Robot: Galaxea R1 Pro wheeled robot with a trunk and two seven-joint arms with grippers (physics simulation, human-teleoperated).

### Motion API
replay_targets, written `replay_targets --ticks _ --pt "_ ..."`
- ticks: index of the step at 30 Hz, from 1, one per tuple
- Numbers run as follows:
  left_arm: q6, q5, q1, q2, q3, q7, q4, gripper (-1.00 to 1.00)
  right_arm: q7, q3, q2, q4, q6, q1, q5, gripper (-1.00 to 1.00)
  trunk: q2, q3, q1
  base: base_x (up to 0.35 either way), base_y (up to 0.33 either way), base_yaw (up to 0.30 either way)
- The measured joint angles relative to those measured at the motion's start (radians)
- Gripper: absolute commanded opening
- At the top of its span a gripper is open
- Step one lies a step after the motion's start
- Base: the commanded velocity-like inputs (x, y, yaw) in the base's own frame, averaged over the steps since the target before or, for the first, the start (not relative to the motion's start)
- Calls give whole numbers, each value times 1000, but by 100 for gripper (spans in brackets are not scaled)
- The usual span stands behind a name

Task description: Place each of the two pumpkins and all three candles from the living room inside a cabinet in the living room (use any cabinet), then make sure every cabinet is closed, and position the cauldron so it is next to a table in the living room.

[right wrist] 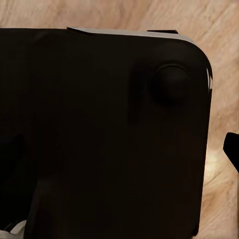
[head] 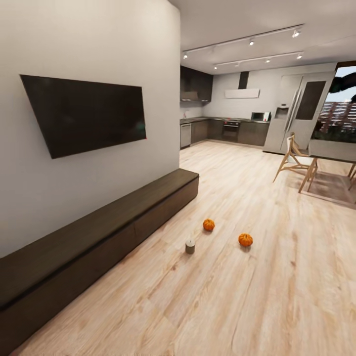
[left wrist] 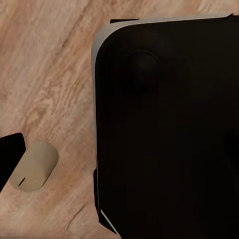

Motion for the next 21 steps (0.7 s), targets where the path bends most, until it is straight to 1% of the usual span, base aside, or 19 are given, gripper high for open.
replay_targets --ticks 21 --pt "0 0 0 0 0 0 0 100 0 0 0 0 0 0 0 100 0 -14 0 0 0 227"
